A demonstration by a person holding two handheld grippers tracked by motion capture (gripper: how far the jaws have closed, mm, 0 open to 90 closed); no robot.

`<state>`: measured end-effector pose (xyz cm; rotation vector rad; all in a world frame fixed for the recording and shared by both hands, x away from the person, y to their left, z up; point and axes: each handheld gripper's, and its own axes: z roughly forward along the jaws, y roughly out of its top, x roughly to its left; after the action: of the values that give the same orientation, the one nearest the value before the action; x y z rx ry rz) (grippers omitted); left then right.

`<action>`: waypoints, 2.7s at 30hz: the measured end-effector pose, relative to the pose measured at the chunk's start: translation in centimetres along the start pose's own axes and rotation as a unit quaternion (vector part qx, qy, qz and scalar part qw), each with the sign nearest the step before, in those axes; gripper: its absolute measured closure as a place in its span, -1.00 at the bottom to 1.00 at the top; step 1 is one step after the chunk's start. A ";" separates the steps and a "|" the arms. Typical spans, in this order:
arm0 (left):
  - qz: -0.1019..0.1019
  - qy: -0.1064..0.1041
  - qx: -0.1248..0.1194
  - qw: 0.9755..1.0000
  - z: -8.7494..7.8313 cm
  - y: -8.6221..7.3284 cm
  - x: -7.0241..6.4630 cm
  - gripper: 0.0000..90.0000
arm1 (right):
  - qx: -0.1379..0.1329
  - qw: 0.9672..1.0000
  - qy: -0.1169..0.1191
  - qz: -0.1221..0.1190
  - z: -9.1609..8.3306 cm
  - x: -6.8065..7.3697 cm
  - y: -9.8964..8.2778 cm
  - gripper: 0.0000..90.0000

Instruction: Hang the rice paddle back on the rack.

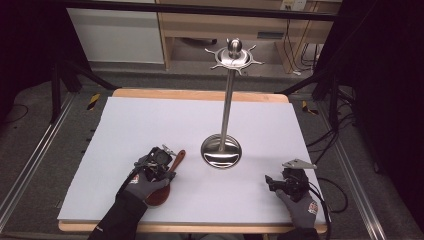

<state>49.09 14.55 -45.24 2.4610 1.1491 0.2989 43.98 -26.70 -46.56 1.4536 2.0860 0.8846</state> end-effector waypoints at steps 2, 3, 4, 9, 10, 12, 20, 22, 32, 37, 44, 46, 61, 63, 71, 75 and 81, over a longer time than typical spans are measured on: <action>-0.001 -0.002 0.003 1.000 0.1 0.1 0.0 0.47 | 0.000 1.000 0.000 0.000 0.0 0.0 0.0 -0.52; -0.004 -0.001 0.003 1.000 0.1 0.1 -0.1 0.49 | 0.000 1.000 0.000 0.000 0.0 0.0 0.0 -0.52; -0.005 -0.002 0.006 1.000 0.1 0.1 -0.1 0.49 | 0.000 1.000 -0.001 -0.002 0.0 0.0 0.0 -0.52; -0.008 -0.001 0.010 1.000 0.0 0.2 0.0 0.57 | 0.001 1.000 -0.002 -0.007 0.0 0.0 0.0 -0.52; -0.008 -0.003 0.012 1.000 -0.1 0.1 0.0 0.60 | 0.001 1.000 -0.002 -0.007 0.0 0.0 0.0 -0.52; -0.003 -0.002 0.015 1.000 -0.1 0.1 0.1 0.62 | 0.002 1.000 -0.002 -0.008 0.1 0.0 0.0 -0.52; 0.004 -0.007 0.021 1.000 -0.2 0.1 0.5 0.59 | 0.004 1.000 0.000 -0.007 0.1 0.1 0.0 -0.52; 0.008 -0.007 0.025 1.000 -0.2 0.3 0.5 0.56 | 0.005 1.000 0.000 -0.008 0.1 0.1 0.0 -0.52; 0.004 -0.011 0.058 0.998 0.2 1.1 0.6 0.55 | 0.005 1.000 0.002 -0.006 0.1 0.0 0.1 -0.53; 0.003 -0.011 0.073 0.997 0.3 1.6 0.6 0.55 | 0.004 1.000 0.003 -0.005 0.1 0.0 0.1 -0.53; 0.002 -0.016 0.076 0.997 0.3 1.7 0.8 0.60 | 0.007 1.000 0.008 0.000 0.1 0.0 0.1 -0.53; 0.000 -0.016 0.077 0.997 0.3 1.7 0.9 0.63 | 0.008 1.000 0.008 -0.002 0.2 0.0 0.1 -0.53; 0.009 -0.012 0.072 0.997 0.1 1.6 0.8 0.70 | 0.010 1.000 0.009 -0.002 0.2 0.0 0.1 -0.53; 0.013 -0.013 0.064 0.998 -0.1 1.5 0.7 0.71 | 0.009 1.000 0.009 -0.003 0.2 0.0 0.1 -0.53; 0.016 -0.011 0.021 1.000 -1.9 0.7 0.7 0.71 | 0.007 1.000 0.007 -0.002 0.1 0.0 0.1 -0.54; 0.008 -0.014 0.003 1.000 -2.4 0.1 1.1 0.71 | 0.007 1.000 0.007 -0.002 0.1 0.0 0.1 -0.54; 0.002 -0.018 -0.024 1.000 -3.4 -0.7 1.4 0.71 | 0.008 1.000 0.006 -0.003 0.1 -0.1 0.1 -0.54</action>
<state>48.31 16.88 -42.50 2.4172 1.1085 0.2787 44.09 -26.71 -46.54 1.4526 2.1091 0.8789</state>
